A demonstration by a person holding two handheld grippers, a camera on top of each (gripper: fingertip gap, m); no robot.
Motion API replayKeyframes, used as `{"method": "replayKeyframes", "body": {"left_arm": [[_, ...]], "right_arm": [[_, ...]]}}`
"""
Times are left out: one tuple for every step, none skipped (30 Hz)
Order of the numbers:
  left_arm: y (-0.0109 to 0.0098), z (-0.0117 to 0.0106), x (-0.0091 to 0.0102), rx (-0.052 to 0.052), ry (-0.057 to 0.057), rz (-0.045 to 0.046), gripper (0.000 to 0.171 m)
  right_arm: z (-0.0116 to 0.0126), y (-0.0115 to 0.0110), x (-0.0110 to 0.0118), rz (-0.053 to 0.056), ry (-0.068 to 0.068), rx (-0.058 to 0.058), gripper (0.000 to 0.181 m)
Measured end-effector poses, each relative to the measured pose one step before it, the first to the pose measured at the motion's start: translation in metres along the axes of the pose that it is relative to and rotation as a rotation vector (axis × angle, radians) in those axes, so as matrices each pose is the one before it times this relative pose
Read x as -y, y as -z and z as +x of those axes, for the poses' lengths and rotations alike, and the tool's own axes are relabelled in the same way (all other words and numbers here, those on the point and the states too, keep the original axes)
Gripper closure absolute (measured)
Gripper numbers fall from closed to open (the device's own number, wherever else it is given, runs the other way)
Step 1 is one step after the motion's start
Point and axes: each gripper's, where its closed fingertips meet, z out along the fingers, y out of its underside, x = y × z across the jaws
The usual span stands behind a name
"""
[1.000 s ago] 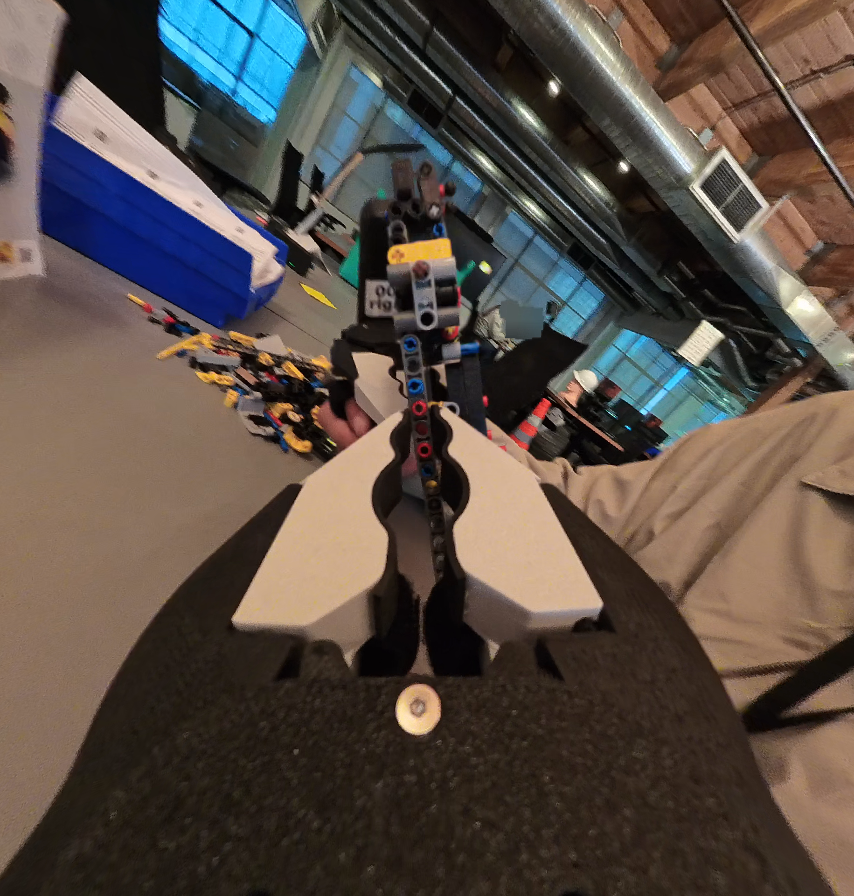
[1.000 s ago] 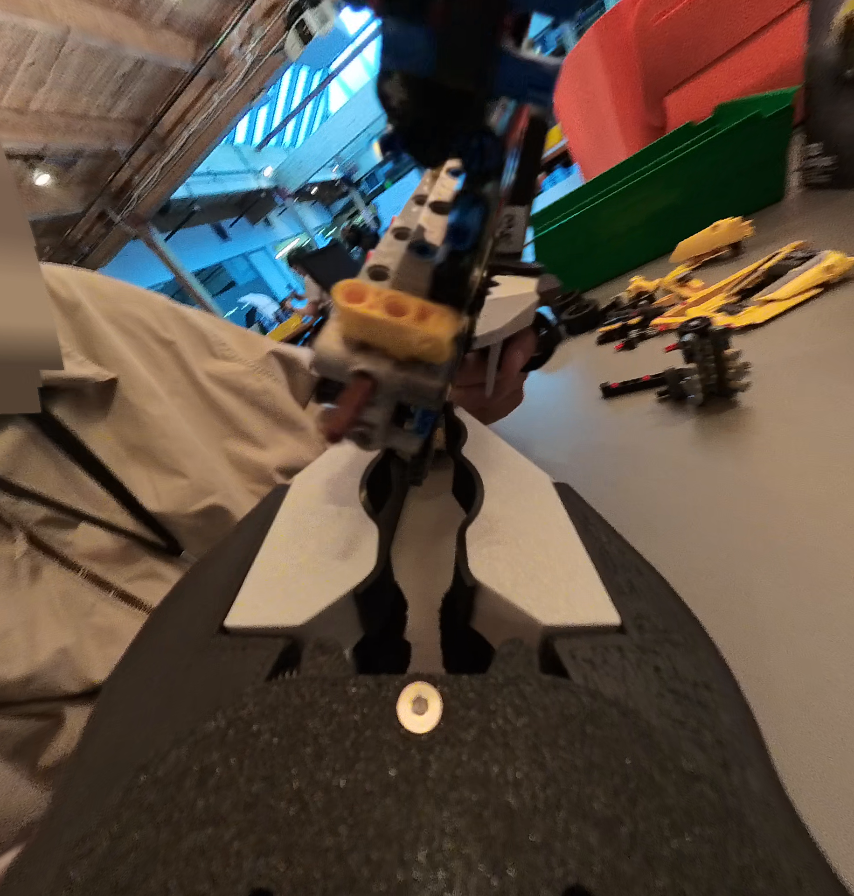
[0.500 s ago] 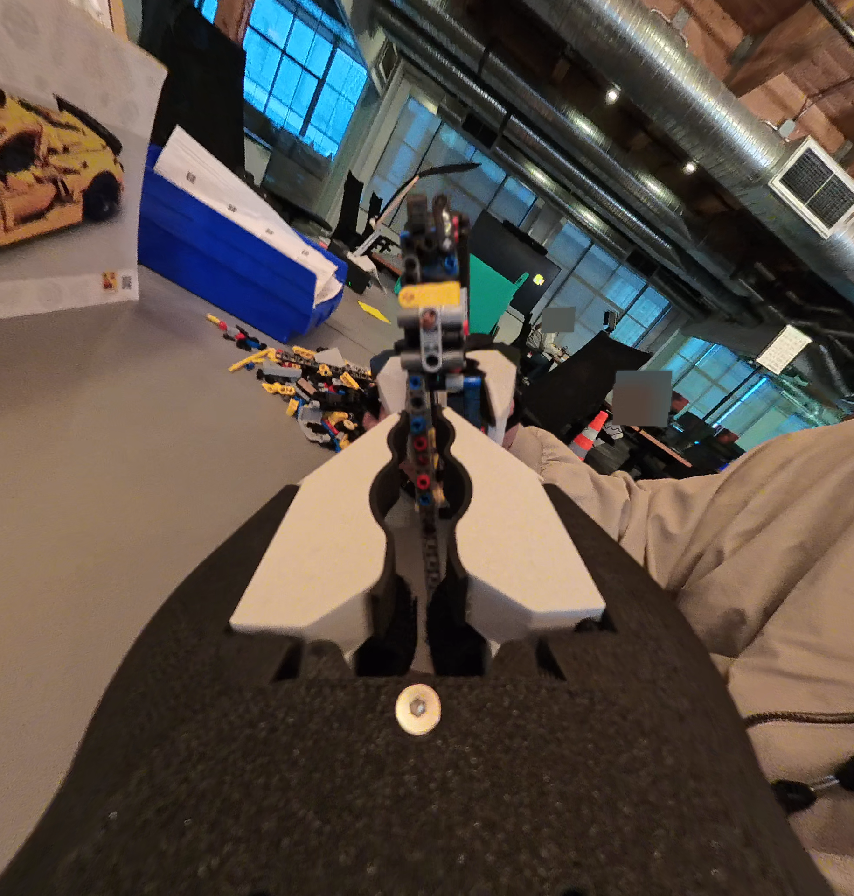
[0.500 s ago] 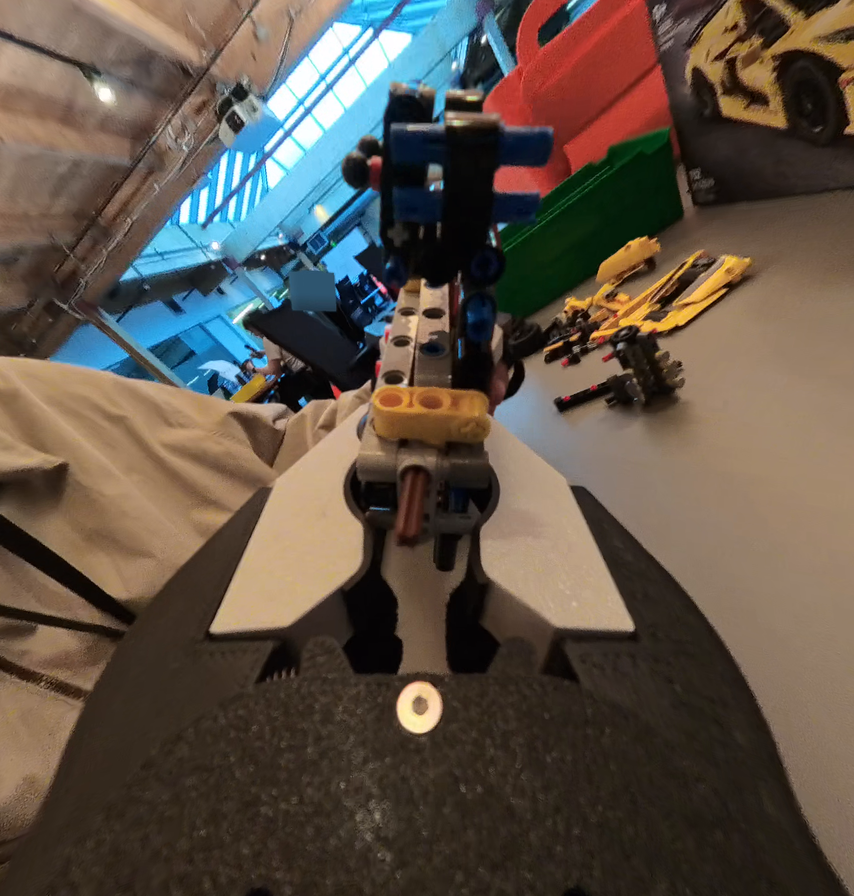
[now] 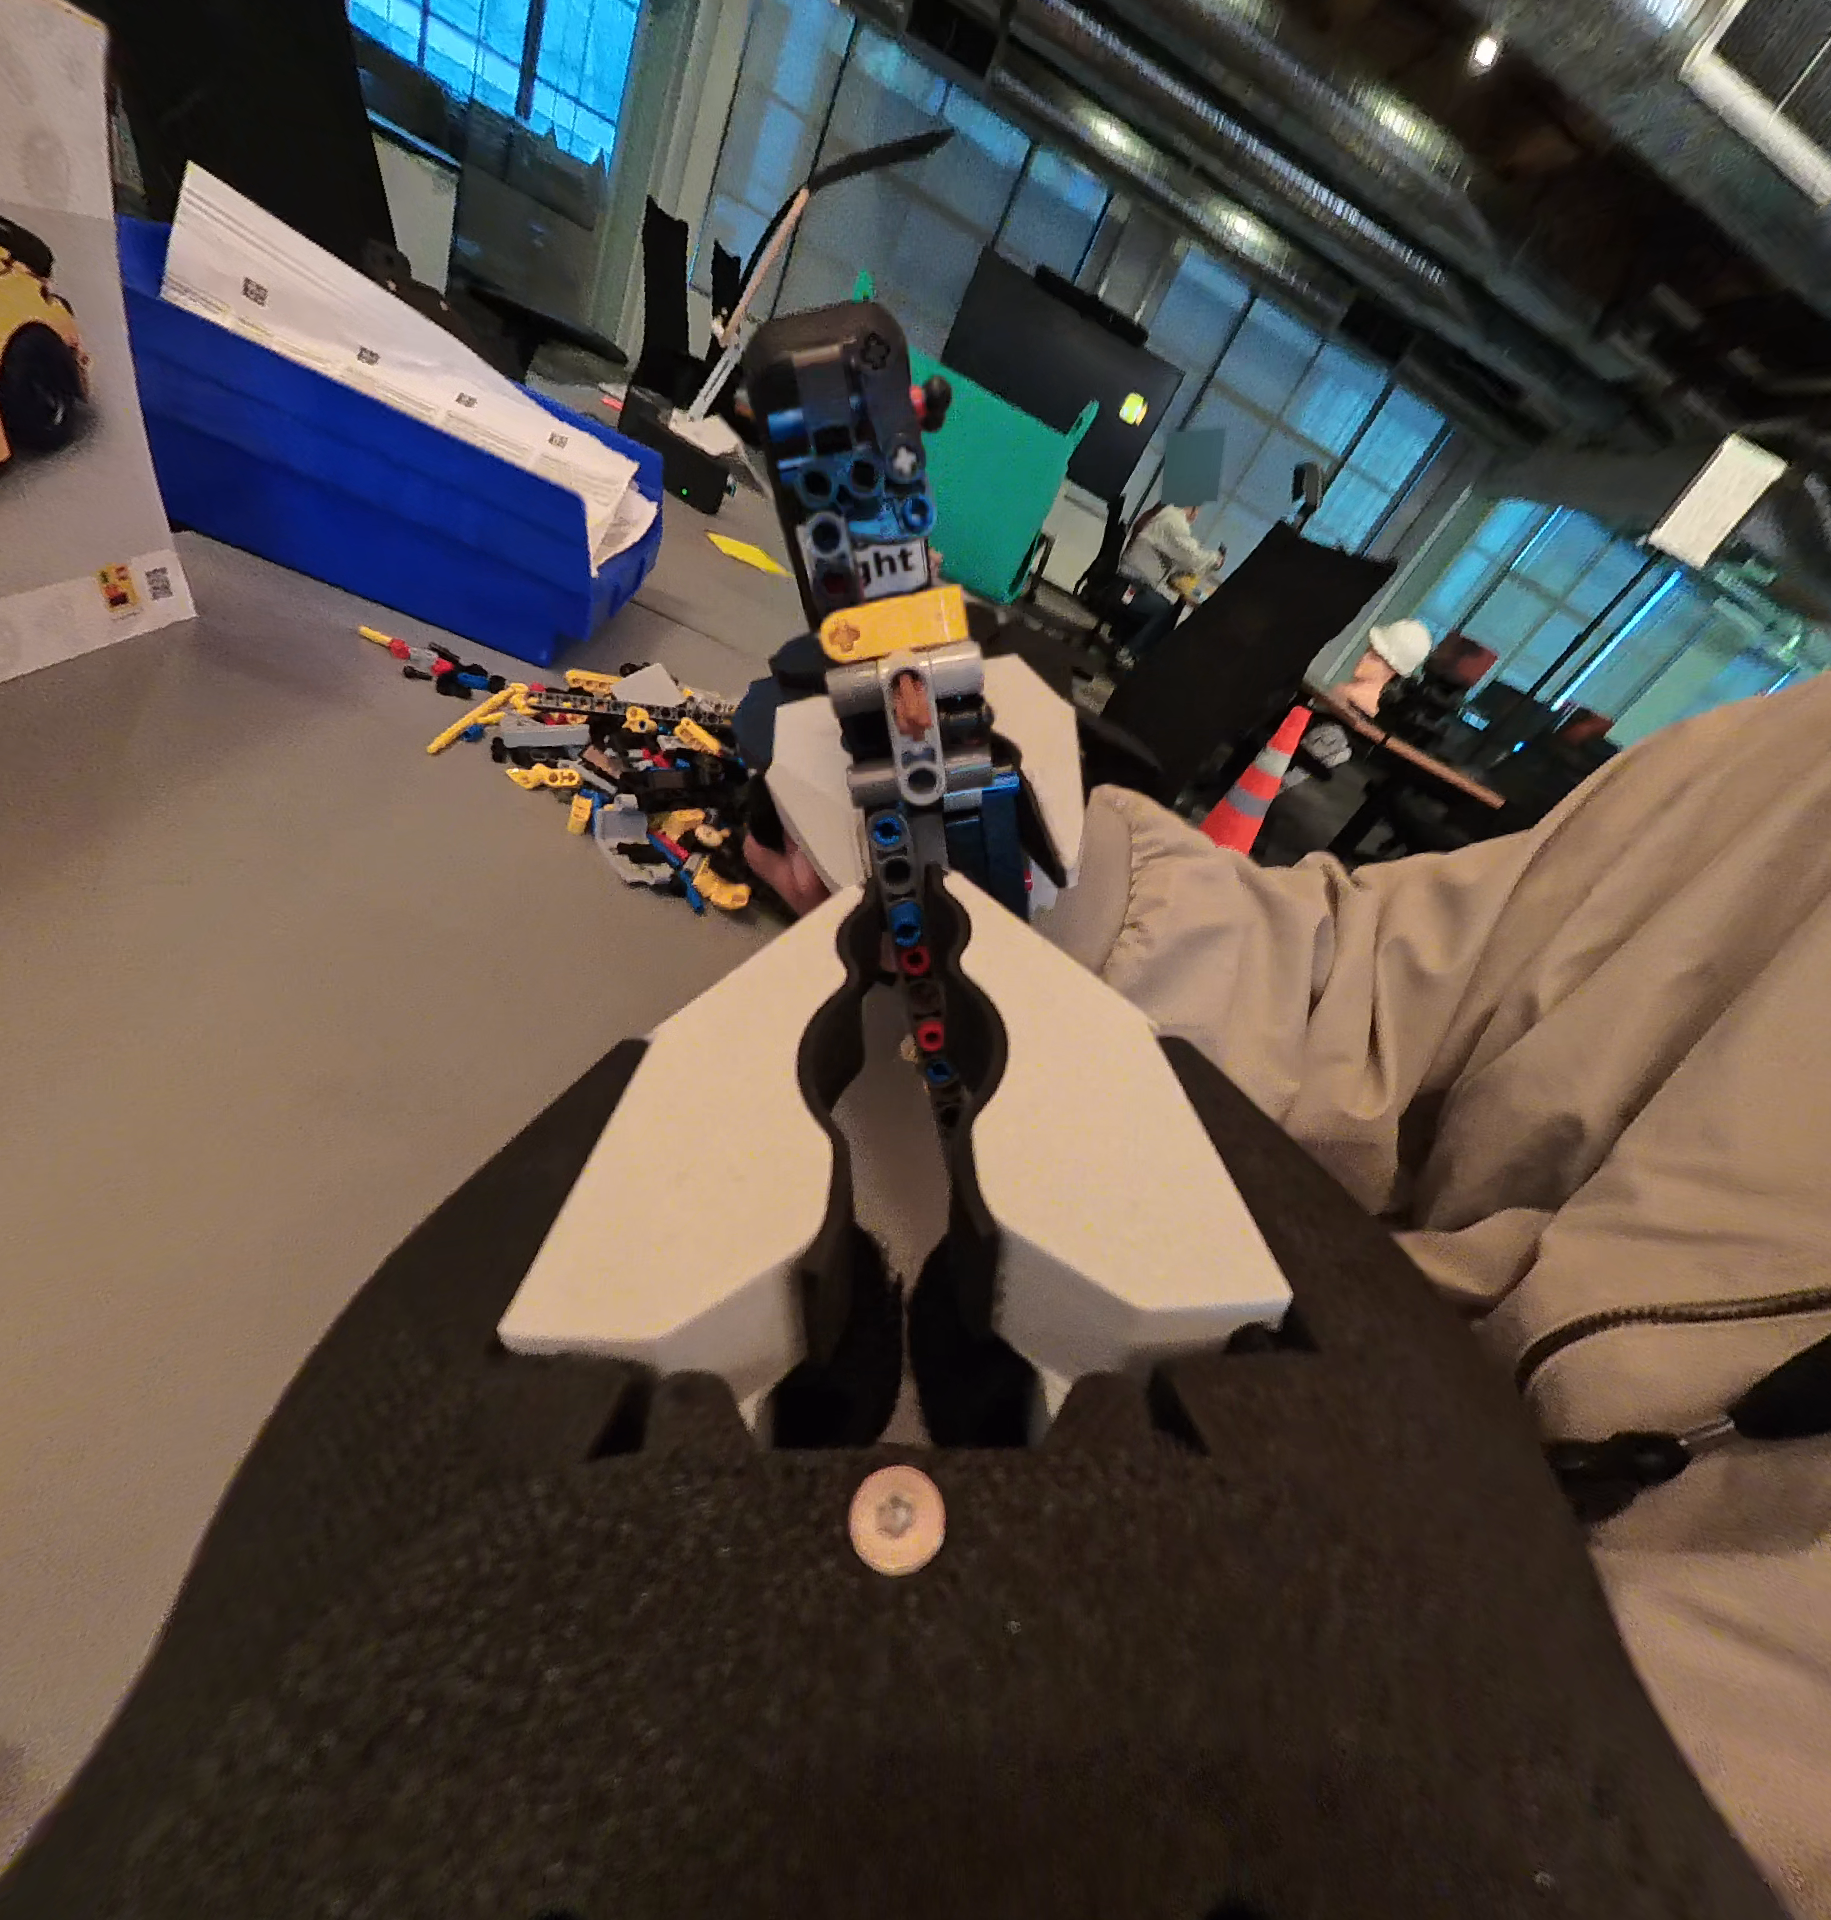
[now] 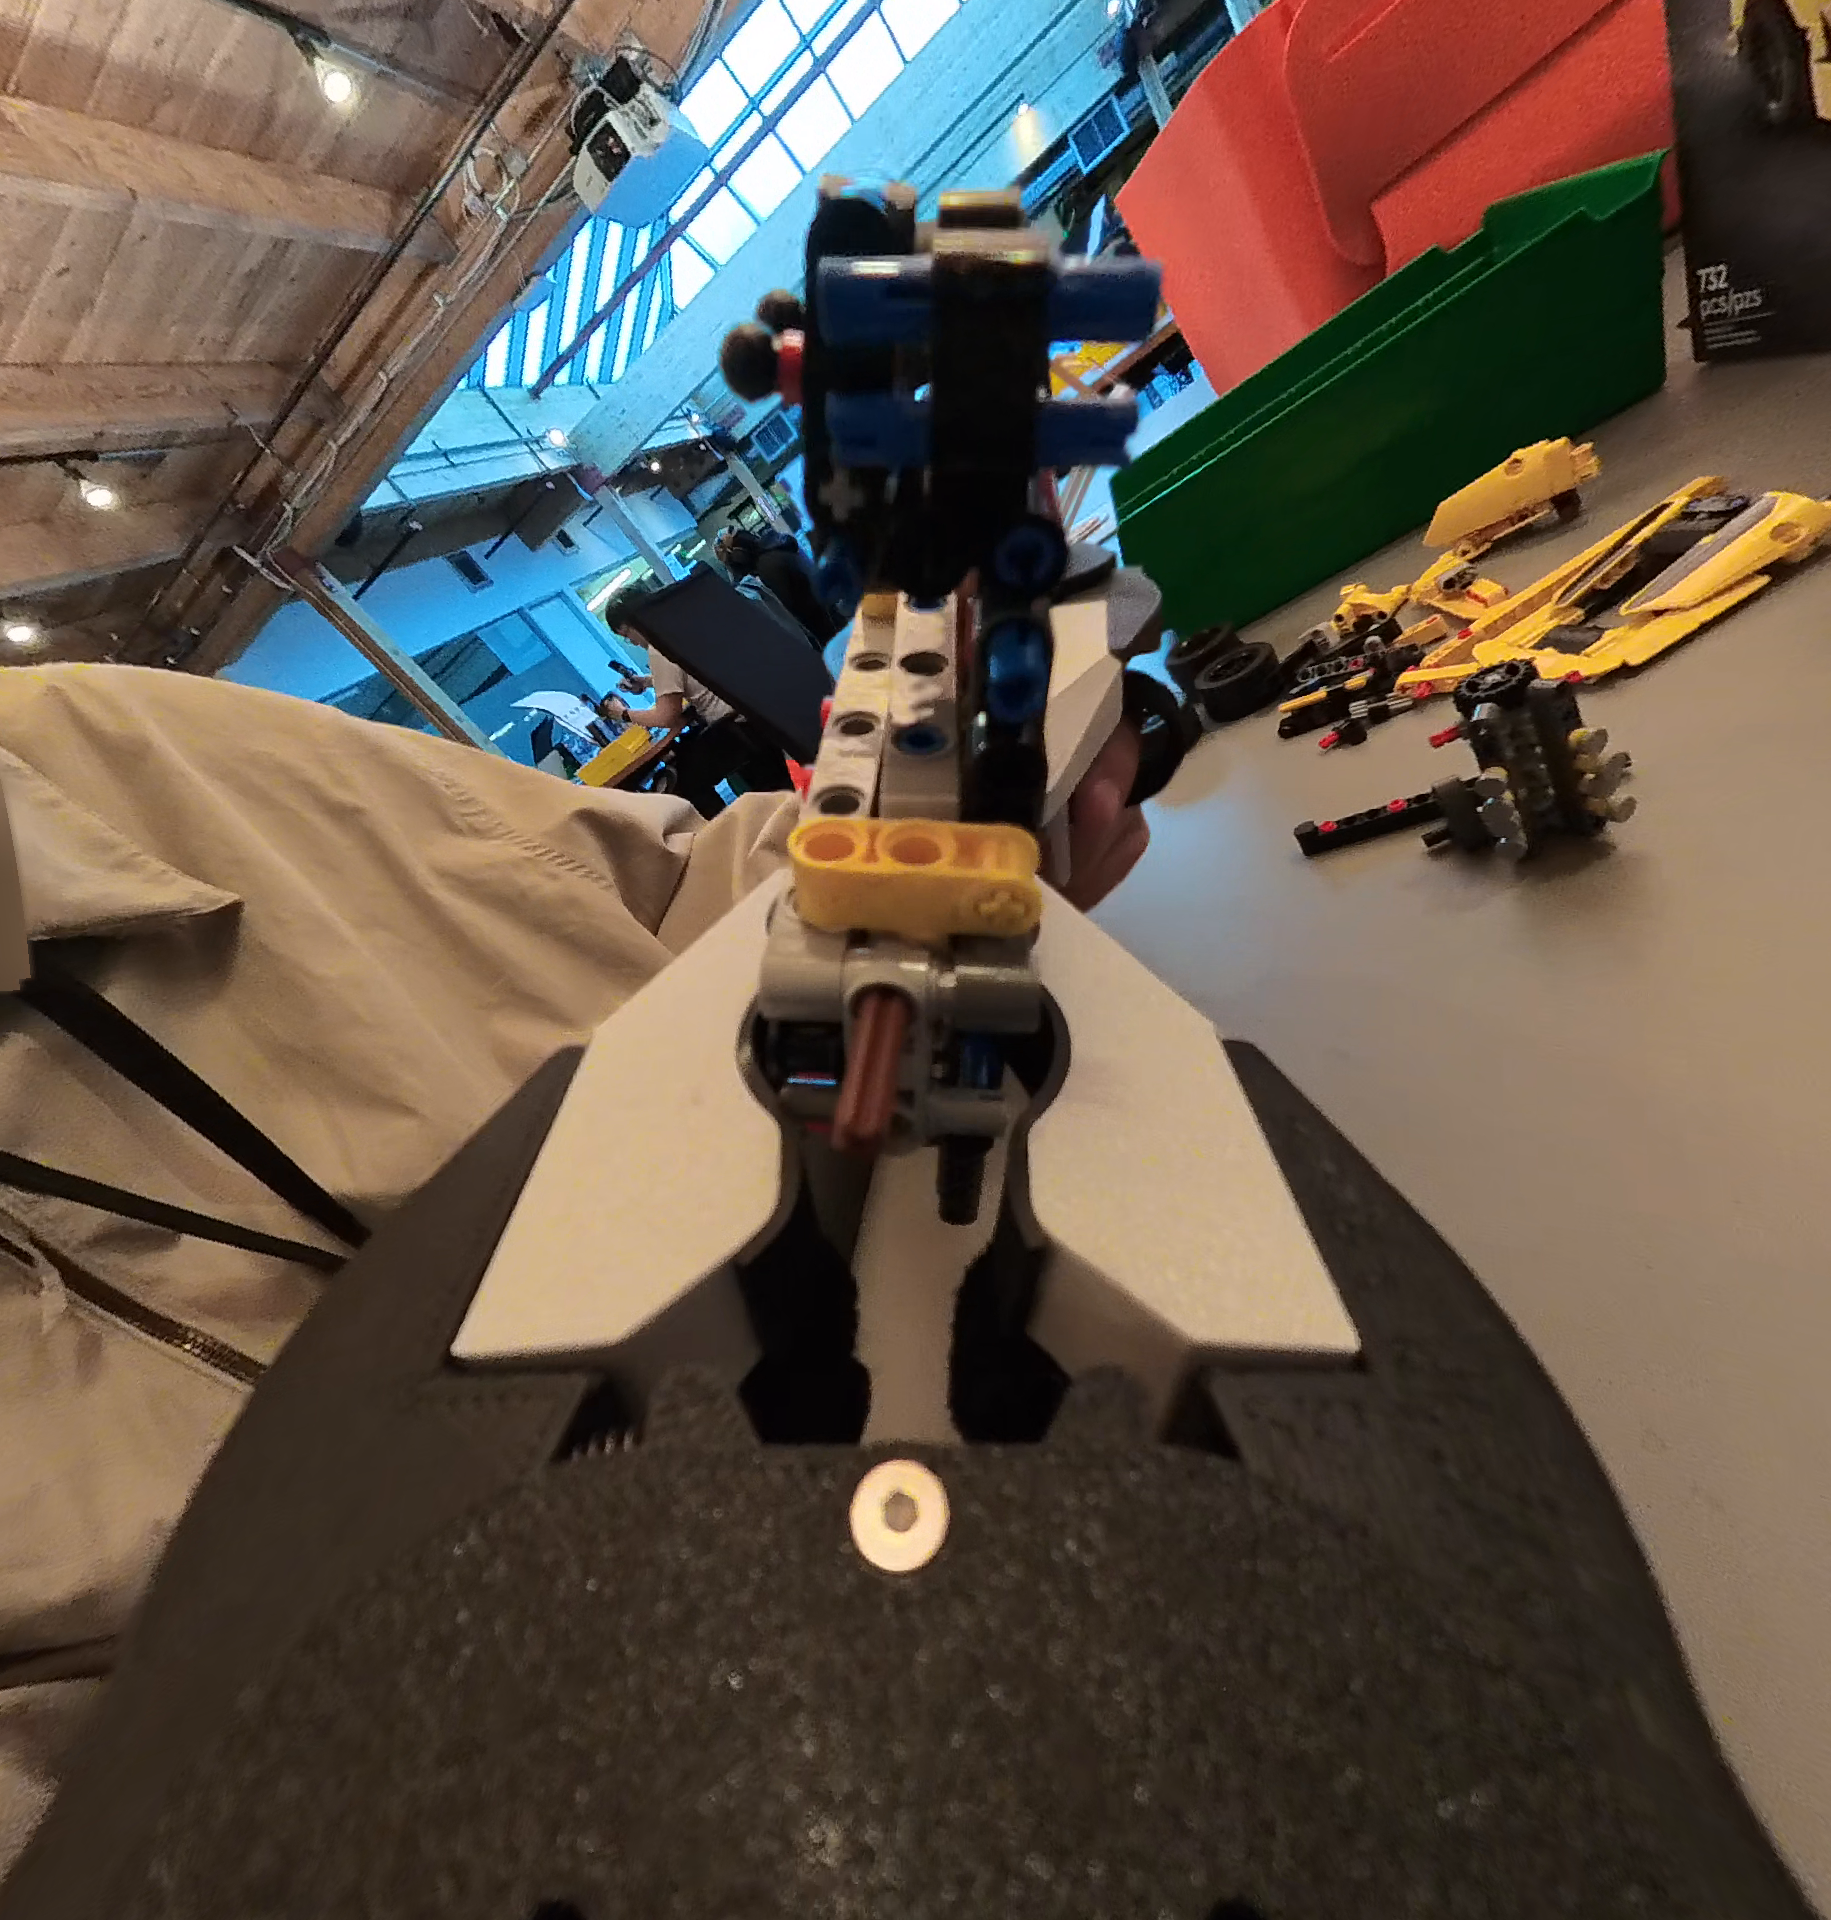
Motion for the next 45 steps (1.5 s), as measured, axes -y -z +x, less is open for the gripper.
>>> {"method": "replayKeyframes", "body": {"left_arm": [[0.00114, -0.00004, -0.00135, 0.0044, -0.0161, -0.0135, 0.164], [0.00138, 0.00007, -0.00073, 0.0022, -0.015, -0.01072, 0.163], [0.00083, 0.00017, -0.00039, 0.0017, -0.0093, -0.00723, 0.163], [0.00019, -0.0003, -0.00053, 0.0035, -0.0073, -0.00648, 0.163], [0.0001, 0.00008, -0.00013, 0.0024, -0.0068, -0.00226, 0.163], [0.00035, 0.00069, 0.00085, -0.0018, -0.0004, 0.00636, 0.163], [0.00053, 0.00011, 0.00088, -0.0013, 0.0027, 0.00607, 0.163], [0.00037, -0.00041, 0.00085, 0.0004, 0.0003, 0.00695, 0.163], [0.00071, -0.00052, 0.00212, -0.0017, 0.0071, 0.01458, 0.164], [0.00056, 0.00041, 0.0032, -0.0085, 0.0165, 0.02315, 0.164], [-0.00034, 0.00013, 0.00193, -0.0041, 0.0115, 0.02091, 0.164], [-0.00031, -0.00074, 0.00071, 0.0014, 0.0079, 0.01026, 0.164], [-0.00018, 0.00059, 0.00127, -0.0073, 0.014, 0.0107, 0.165], [-0.00063, 0.00003, 0.00161, -0.004, 0.0159, 0.01376, 0.165], [-0.00097, -0.0017, 0.00163, 0.0038, 0.0236, 0.01531, 0.165], [-0.00116, -0.00235, 0.00136, -0.0005, 0.0357, 0.02024, 0.164], [-0.00119, -0.00484, -0.00022, 0.0117, 0.039, 0.01171, 0.164], [-0.00088, -0.00663, -0.00202, 0.0211, 0.0358, -0.0007, 0.164], [-0.00052, -0.00633, -0.00158, 0.0209, 0.0351, 0.00315, 0.164], [-0.00016, -0.00727, -0.00003, 0.0278, 0.0415, 0.01495, 0.164], [-0.00007, -0.00774, 0.00056, 0.0292, 0.0475, 0.01652, 0.165], [0.00046, -0.0063, 0.00054, 0.0204, 0.0333, 0.01404, 0.165], [0.00082, -0.00461, 0.00048, 0.0182, 0.006, 0.00989, 0.165], [0.00109, -0.00334, 0.00066, 0.0206, -0.012, 0.00569, 0.165], [0.00121, -0.0029, 0.00118, 0.0206, -0.0134, 0.00523, 0.165], [0.00133, -0.0025, 0.00153, 0.0182, -0.0078, 0.00765, 0.165], [0.0015, -0.00153, 0.00248, 0.0115, -0.0016, 0.01491, 0.164], [0.00157, 0.00074, 0.0036, -0.0052, 0.0055, 0.02292, 0.164], [0.00144, 0.0037, 0.00441, -0.0256, 0.0094, 0.02771, 0.164], [0.00112, 0.00493, 0.0043, -0.031, 0.0064, 0.02741, 0.164], [0.00051, 0.00414, 0.0036, -0.021, -0.0026, 0.02446, 0.164], [-0.0003, 0.00401, 0.00172, -0.0168, -0.0122, 0.01495, 0.164], [-0.00102, 0.00367, -0.00019, -0.0133, -0.0182, 0.00236, 0.164], [-0.00129, 0.0019, -0.00117, 0.0007, -0.022, -0.00412, 0.164], [-0.00126, 0.00042, -0.00093, 0.0111, -0.0224, 0.00003, 0.164], [-0.00074, -0.00096, 0.00009, 0.0168, -0.0162, 0.00842, 0.164], [-0.00015, -0.00269, -0.00016, 0.0227, -0.0101, 0.00503, 0.165], [-0.00038, -0.00305, -0.00133, 0.0223, -0.0102, -0.00439, 0.164], [-0.00047, -0.00239, -0.00132, 0.0183, -0.0116, -0.00513, 0.164], [-0.00059, -0.00207, -0.001, 0.0207, -0.0153, -0.00445, 0.164], [-0.00074, -0.00152, -0.0006, 0.0228, -0.0241, -0.00265, 0.163], [-0.00066, -0.00041, 0.00069, 0.0204, -0.031, 0.00277, 0.162], [0.0, 0.00041, 0.00227, 0.0178, -0.0318, 0.00954, 0.162], [0.00032, 0.0012, 0.00287, 0.0134, -0.0291, 0.01017, 0.163], [0.00059, 0.00077, 0.00233, 0.0159, -0.0282, 0.00424, 0.164]], "right_arm": [[0.00062, -0.00046, -0.00066, -0.006, 0.0076, -0.0035, 0.149], [0.00032, -0.00141, -0.00079, -0.0046, 0.0059, -0.0055, 0.149], [-0.00012, -0.0007, -0.00022, -0.0045, 0.0088, -0.0029, 0.149], [0.0003, 0.0004, 0.00013, -0.0083, 0.006, -0.0085, 0.149], [0.00067, 0.00014, -0.0008, -0.0071, 0.0168, -0.0141, 0.149], [-0.00112, 0.00014, 0.00095, 0.0052, 0.004, 0.0034, 0.149], [-0.0004, -0.00025, 0.00077, 0.0044, -0.002, 0.0022, 0.149], [0.00018, 0.00012, 0.00041, -0.0022, 0.0029, -0.0023, 0.149], [0.0009, -0.00001, 0.0017, 0.0075, 0.0019, -0.0075, 0.149], [-0.00111, -0.0002, 0.00214, 0.013, 0.003, 0.005, 0.149], [-0.00092, 0.00052, 0.00246, 0.0078, -0.0052, 0.0046, 0.149], [0.00106, 0.00075, 0.00021, -0.0018, 0.0007, -0.0089, 0.149], [-0.00094, 0.0003, 0.00021, 0.0051, 0.001, 0.0055, 0.149], [-0.00151, 0.00054, 0.00176, 0.0088, -0.0084, 0.0094, 0.149], [0.0023, 0.00098, 0.00162, 0.0116, -0.001, -0.015, 0.149], [0.00101, 0.0011, 0.00204, 0.015, -0.0152, 0.002, 0.149], [0.00397, 0.00095, 0.00162, 0.0154, -0.0316, -0.0085, 0.149], [0.00672, 0.00087, -0.00005, 0.0158, -0.0423, -0.0116, 0.148], [0.00534, 0.00062, 0.00006, 0.0181, -0.0512, 0.0048, 0.148], [0.00703, 0.00034, 0.00294, 0.0326, -0.0353, -0.012, 0.147], [0.01112, 0.00091, 0.00444, 0.0424, -0.0275, -0.0421, 0.145], [0.00923, 0.00121, 0.00364, 0.0305, -0.0166, -0.0347, 0.141], [0.00508, 0.00129, 0.00307, 0.0166, 0.0096, -0.0248, 0.133], [0.00487, 0.00188, 0.00216, 0.0032, 0.045, -0.0456, 0.123], [0.00495, 0.0027, 0.00118, -0.007, 0.0669, -0.0577, 0.114], [0.00432, 0.00375, 0.0007, -0.0176, 0.0603, -0.0589, 0.104], [0.00117, 0.00477, 0.00212, -0.0111, 0.0584, -0.0401, 0.101], [0.00118, 0.00454, 0.00275, -0.0044, 0.0509, -0.04, 0.1], [-0.00023, 0.00288, 0.00173, -0.0017, 0.0405, -0.0285, 0.099], [-0.00448, -0.0002, 0.00006, 0.0, 0.0267, 0.0013, 0.095], [-0.00659, -0.00351, -0.00351, -0.0139, 0.0097, 0.0175, 0.091], [-0.00434, -0.00578, -0.00605, -0.0273, -0.0027, 0.0094, 0.092], [-0.0022, -0.00579, -0.00364, -0.0131, -0.0146, 0.003, 0.097], [-0.00488, -0.00325, 0.00297, 0.0299, -0.0439, 0.0307, 0.117], [-0.00582, -0.00161, 0.00498, 0.0463, -0.063, 0.0531, 0.135], [-0.00152, -0.00172, 0.00142, 0.0168, -0.058, 0.0285, 0.138], [0.00285, -0.00072, -0.00073, -0.0072, -0.0188, -0.0114, 0.139], [0.00427, -0.00013, -0.00045, -0.0031, 0.0175, -0.0452, 0.139], [0.00354, 0.00032, 0.00066, 0.0039, 0.0402, -0.0585, 0.139], [0.00279, 0.00049, 0.00187, 0.0096, 0.0333, -0.0612, 0.138], [0.00343, 0.00091, 0.00232, 0.0092, 0.0262, -0.0628, 0.138], [0.00241, 0.00104, 0.0025, 0.0079, 0.0216, -0.0475, 0.137], [0.0035, 0.00095, 0.00131, -0.0014, 0.0154, -0.0409, 0.136], [0.00345, 0.00086, 0.00064, -0.0028, 0.0153, -0.0287, 0.133], [0.0052, 0.0014, 0.00047, -0.0011, 0.0068, -0.0328, 0.133]]}}
